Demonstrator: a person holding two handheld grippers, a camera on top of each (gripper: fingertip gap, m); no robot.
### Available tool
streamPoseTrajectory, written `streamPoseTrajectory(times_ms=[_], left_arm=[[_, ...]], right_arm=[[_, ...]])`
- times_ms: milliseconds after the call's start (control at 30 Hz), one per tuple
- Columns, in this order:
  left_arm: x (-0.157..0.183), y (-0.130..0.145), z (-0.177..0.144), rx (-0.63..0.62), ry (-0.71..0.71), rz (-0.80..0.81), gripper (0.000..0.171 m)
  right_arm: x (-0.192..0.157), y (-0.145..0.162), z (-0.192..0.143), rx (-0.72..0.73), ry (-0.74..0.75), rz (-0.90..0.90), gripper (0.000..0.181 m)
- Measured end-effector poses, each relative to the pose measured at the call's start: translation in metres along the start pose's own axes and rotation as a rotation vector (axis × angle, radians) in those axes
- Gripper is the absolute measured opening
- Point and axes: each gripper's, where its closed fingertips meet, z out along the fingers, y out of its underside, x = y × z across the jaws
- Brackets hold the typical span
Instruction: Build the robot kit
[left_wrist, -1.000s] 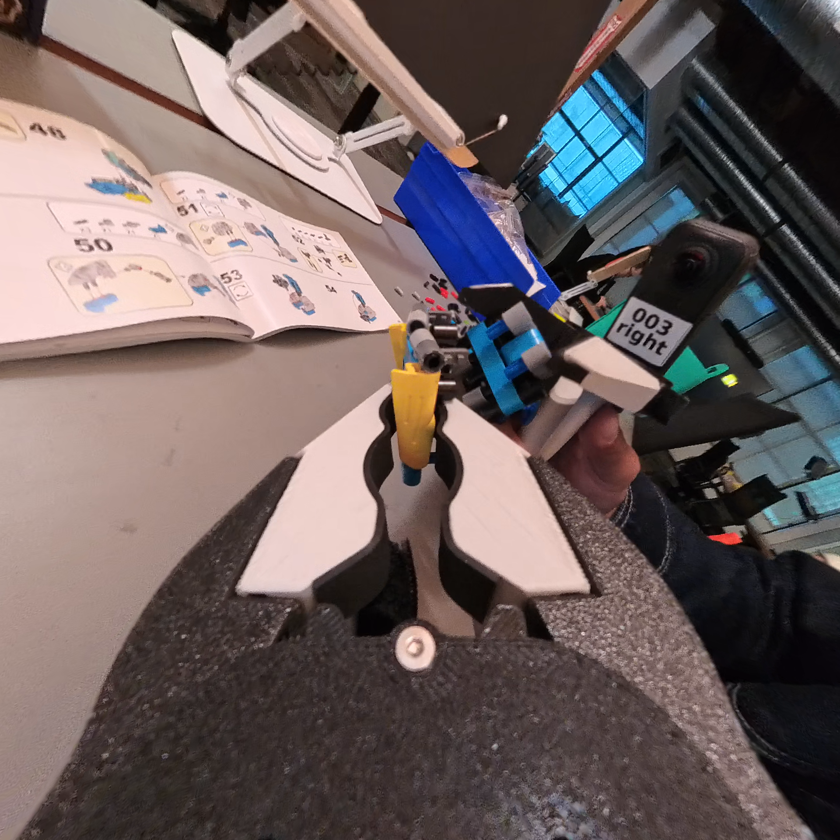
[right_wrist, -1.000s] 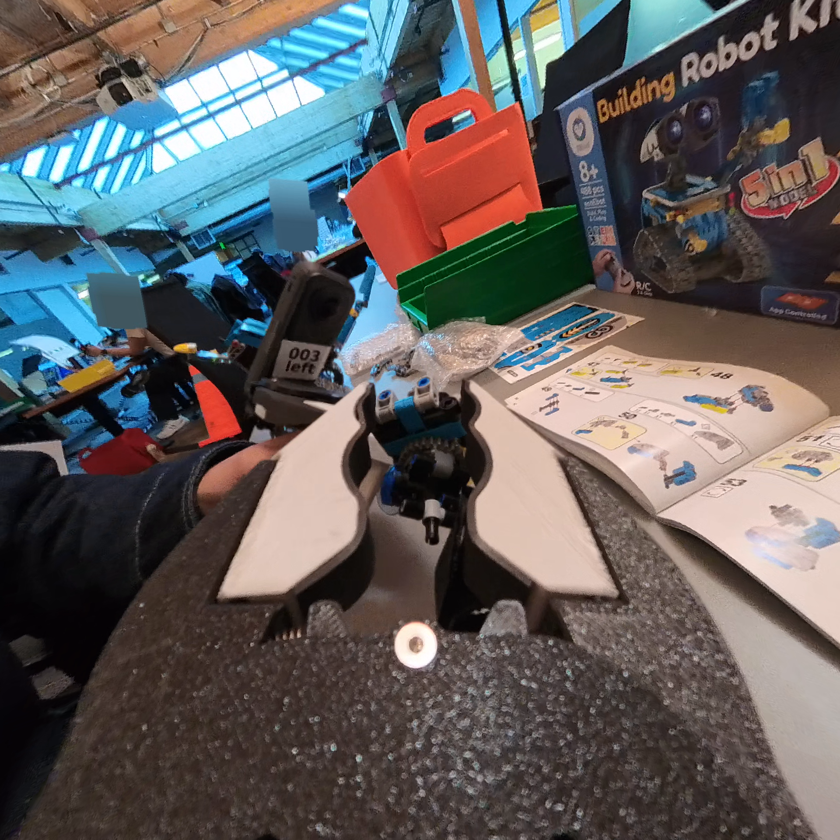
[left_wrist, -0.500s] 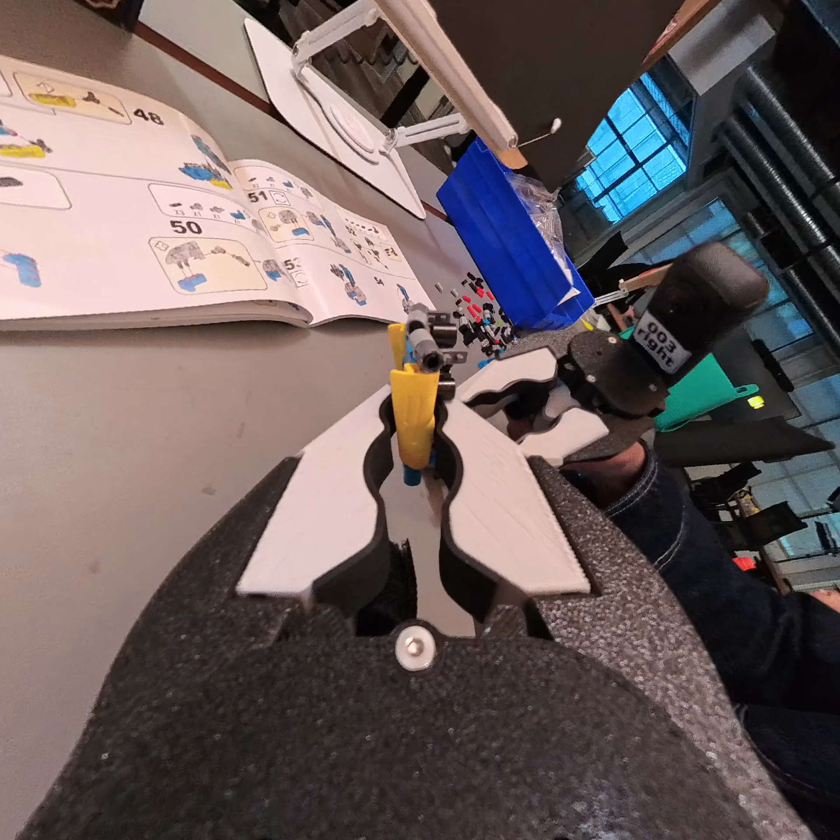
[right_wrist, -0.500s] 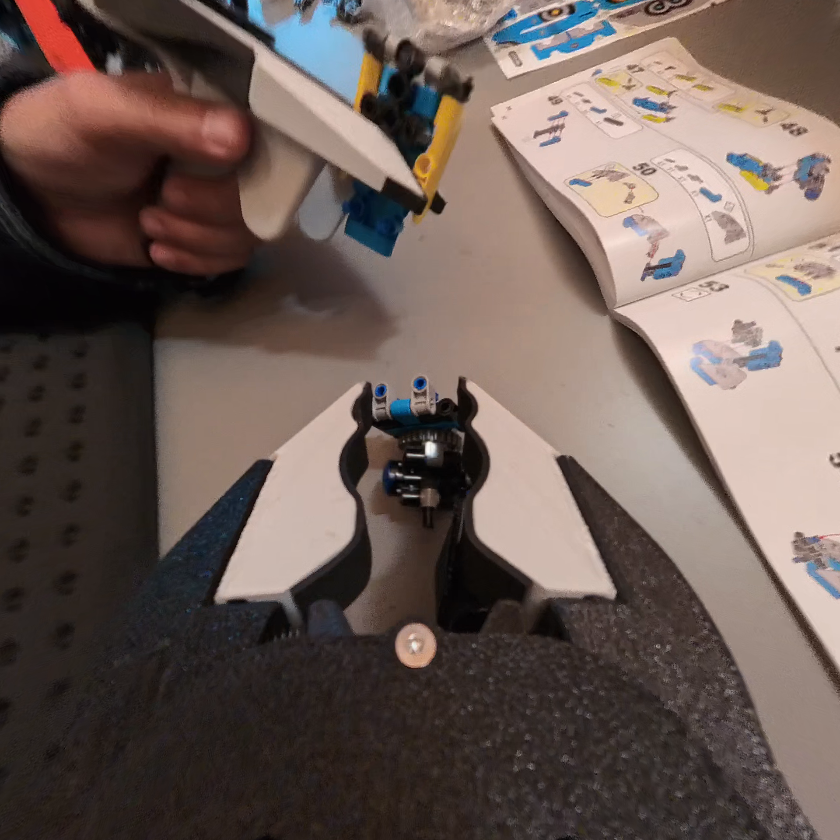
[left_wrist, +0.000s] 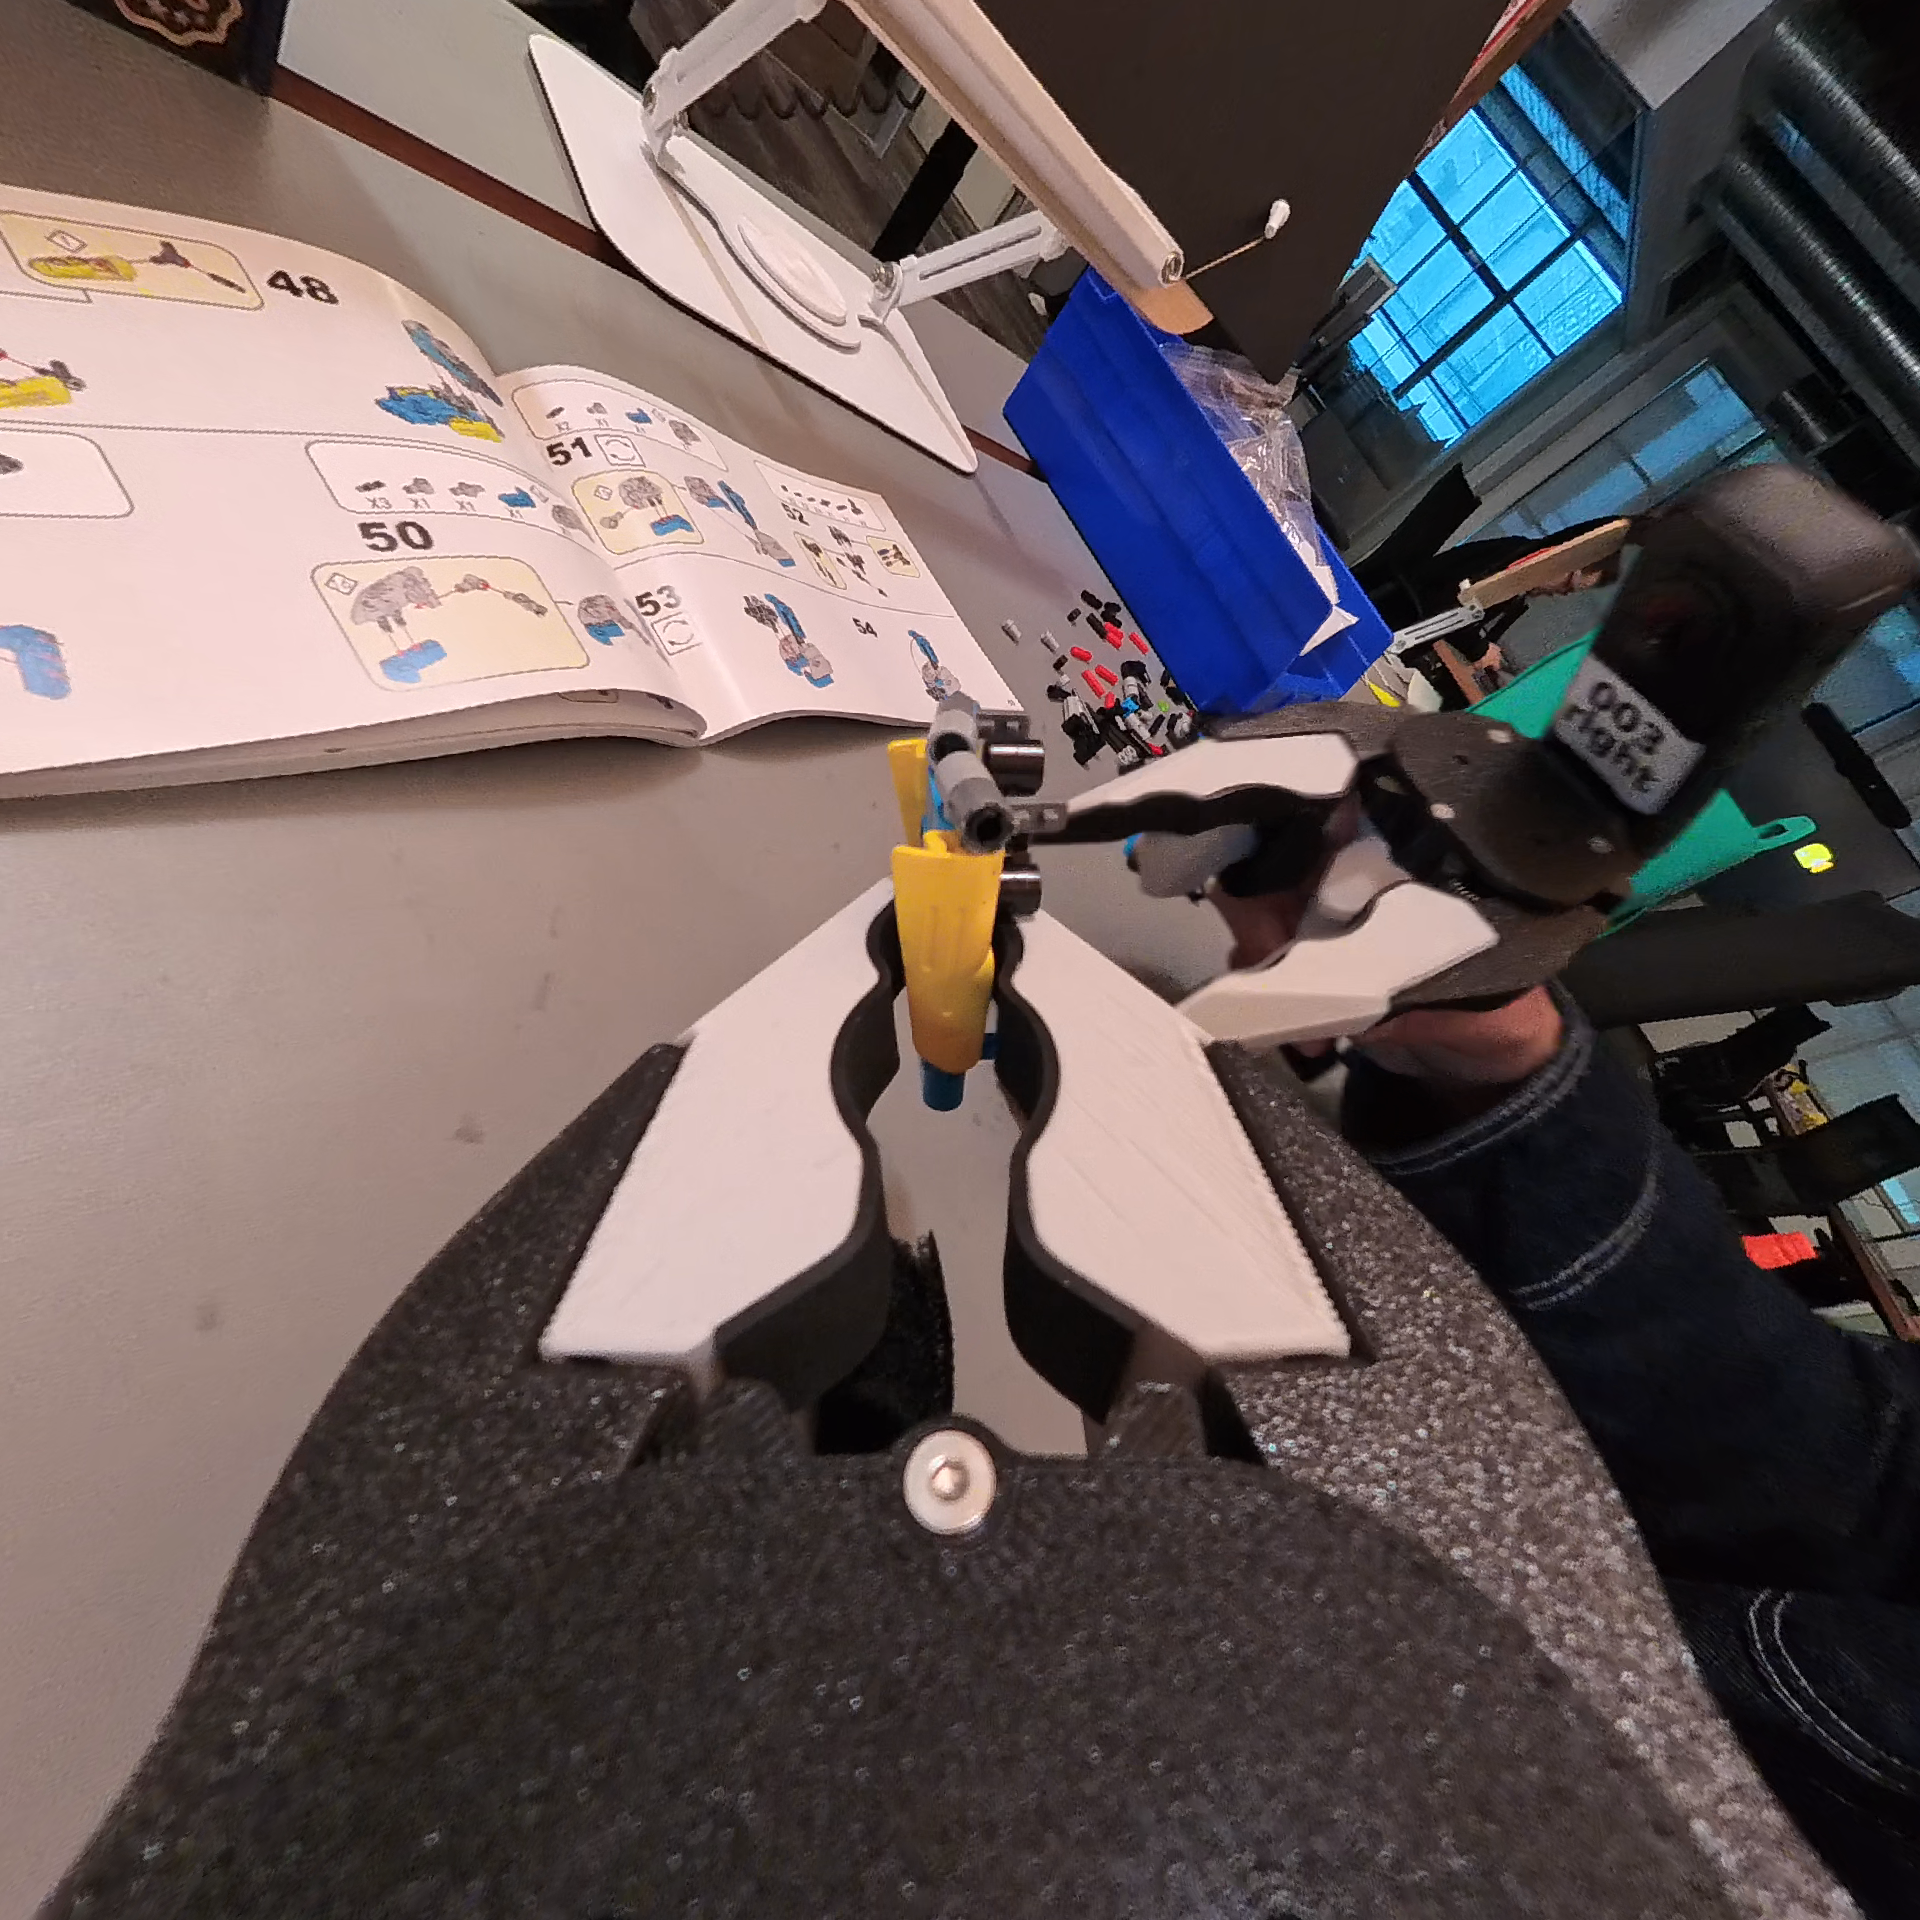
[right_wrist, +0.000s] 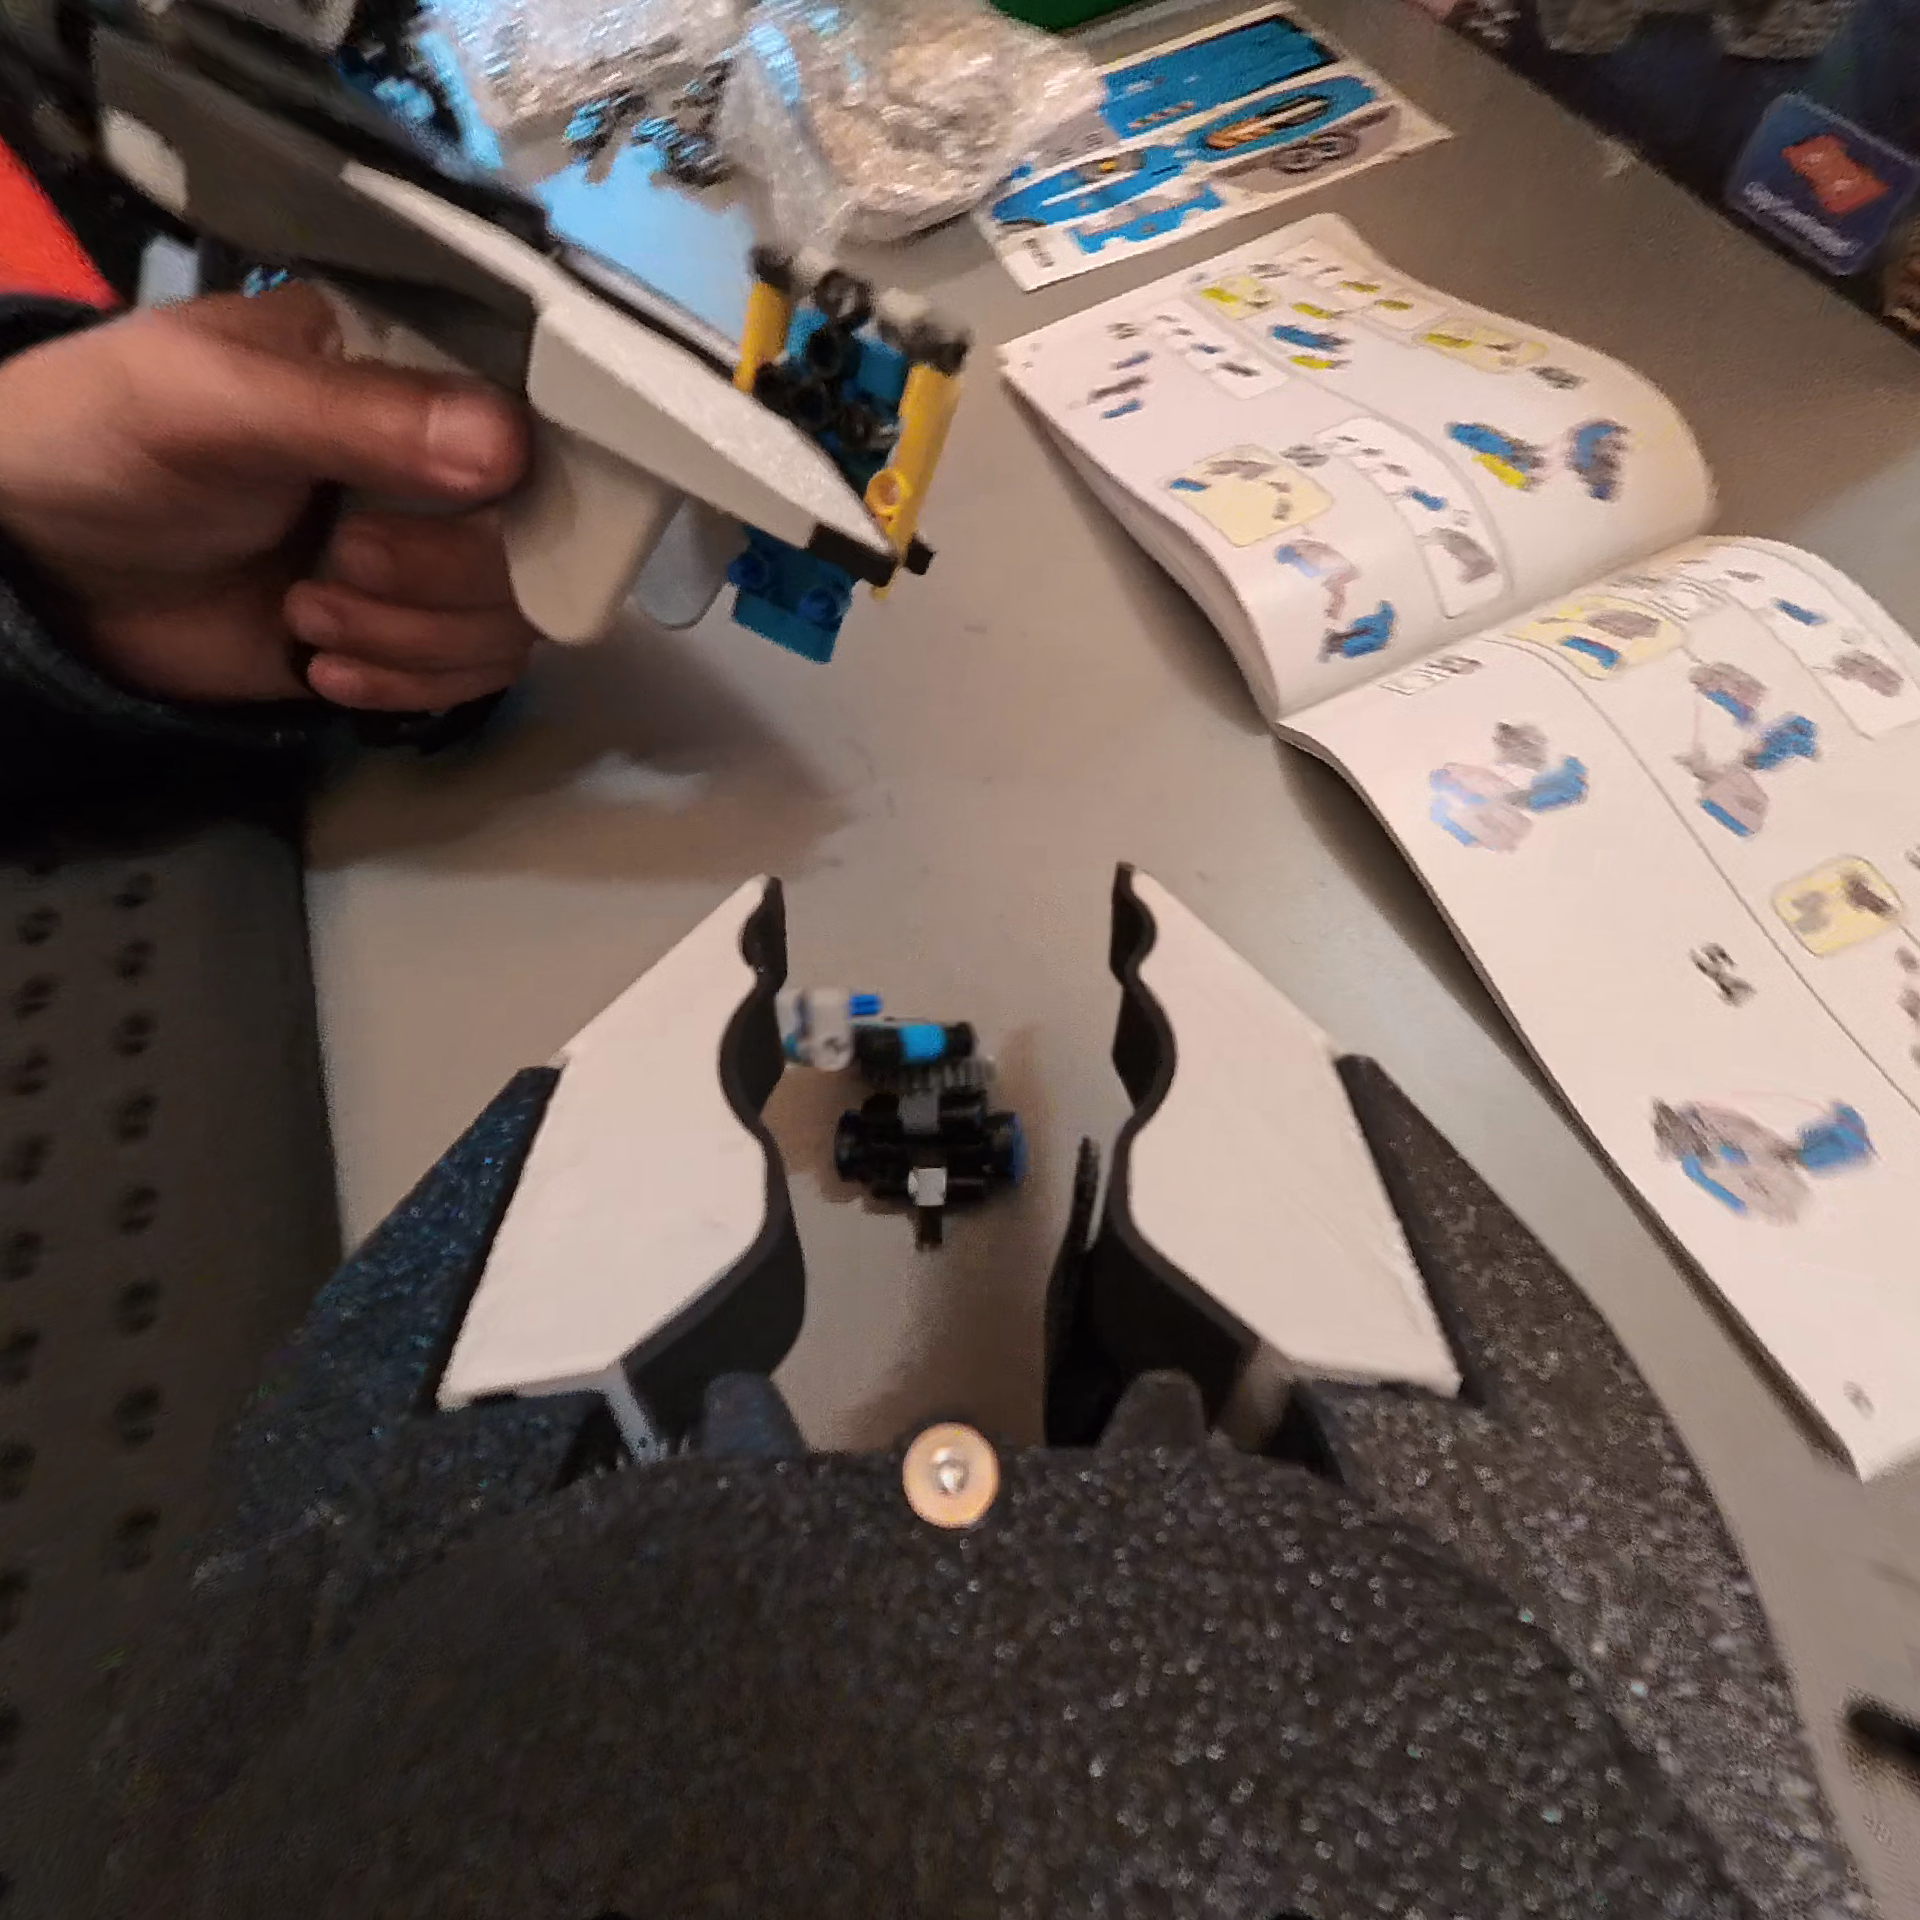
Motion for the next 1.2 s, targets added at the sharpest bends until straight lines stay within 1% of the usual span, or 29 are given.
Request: streamPoseTrajectory(times_ms=[67, 100, 133, 200, 233, 300, 367, 433, 500, 533, 600, 667, 733, 800, 833, 933, 1000, 1100, 1167, 1200], left_arm=[[-0.001, -0.001, -0.001, 0.004, -0.005, -0.001, 0.012], [-0.002, -0.001, -0.001, 0.004, -0.007, -0.002, 0.012], [-0.003, -0.001, -0.001, 0.005, -0.009, -0.005, 0.011], [-0.002, -0.001, 0.000, 0.004, -0.002, -0.013, 0.011], [-0.002, 0.000, 0.000, -0.001, 0.003, -0.016, 0.011], [0.000, 0.001, 0.001, -0.006, 0.012, -0.020, 0.011], [0.002, 0.003, 0.002, -0.016, 0.017, -0.017, 0.011], [0.003, 0.004, 0.003, -0.020, 0.022, -0.017, 0.011], [0.003, 0.005, 0.003, -0.023, 0.023, -0.018, 0.012], [0.003, 0.005, 0.003, -0.024, 0.024, -0.019, 0.012], [0.003, 0.005, 0.003, -0.024, 0.025, -0.019, 0.012], [0.005, 0.006, 0.004, -0.028, 0.032, -0.020, 0.011], [0.006, 0.007, 0.005, -0.034, 0.035, -0.017, 0.012], [0.008, 0.008, 0.005, -0.037, 0.037, -0.013, 0.012], [0.007, 0.007, 0.005, -0.034, 0.035, -0.011, 0.012], [0.005, 0.005, 0.003, -0.025, 0.031, -0.022, 0.011], [0.004, 0.005, 0.003, -0.023, 0.037, -0.033, 0.011], [0.007, 0.006, 0.004, -0.028, 0.044, -0.032, 0.011], [0.008, 0.007, 0.005, -0.033, 0.045, -0.026, 0.011], [0.008, 0.007, 0.005, -0.035, 0.047, -0.025, 0.011]], right_arm=[[0.006, -0.002, -0.015, 0.006, 0.120, 0.087, 0.059], [0.002, 0.001, -0.024, -0.004, 0.153, 0.134, 0.061], [-0.003, 0.007, -0.032, -0.029, 0.184, 0.188, 0.056], [-0.018, 0.030, -0.039, -0.116, 0.214, 0.287, 0.053], [-0.029, 0.038, -0.039, -0.134, 0.200, 0.324, 0.050], [-0.042, 0.051, -0.037, -0.157, 0.197, 0.390, 0.053], [-0.042, 0.055, -0.032, -0.139, 0.224, 0.430, 0.051], [-0.036, 0.052, -0.027, -0.116, 0.243, 0.466, 0.052], [-0.030, 0.045, -0.024, -0.092, 0.264, 0.472, 0.050], [-0.029, 0.045, -0.022, -0.114, 0.272, 0.451, 0.046], [-0.030, 0.048, -0.015, -0.170, 0.264, 0.417, 0.048], [-0.030, 0.043, -0.007, -0.176, 0.234, 0.374, 0.049], [-0.021, 0.038, 0.002, -0.161, 0.208, 0.353, 0.050], [-0.013, 0.028, 0.010, -0.120, 0.146, 0.357, 0.049], [-0.009, 0.022, 0.009, -0.097, 0.127, 0.358, 0.051], [-0.006, 0.011, -0.007, -0.040, 0.159, 0.316, 0.050], [-0.015, 0.023, -0.016, -0.073, 0.171, 0.299, 0.048], [-0.038, 0.053, -0.014, -0.142, 0.099, 0.418, 0.043], [-0.044, 0.058, -0.008, -0.125, 0.088, 0.480, 0.042], [-0.040, 0.056, -0.005, -0.106, 0.116, 0.476, 0.039]])
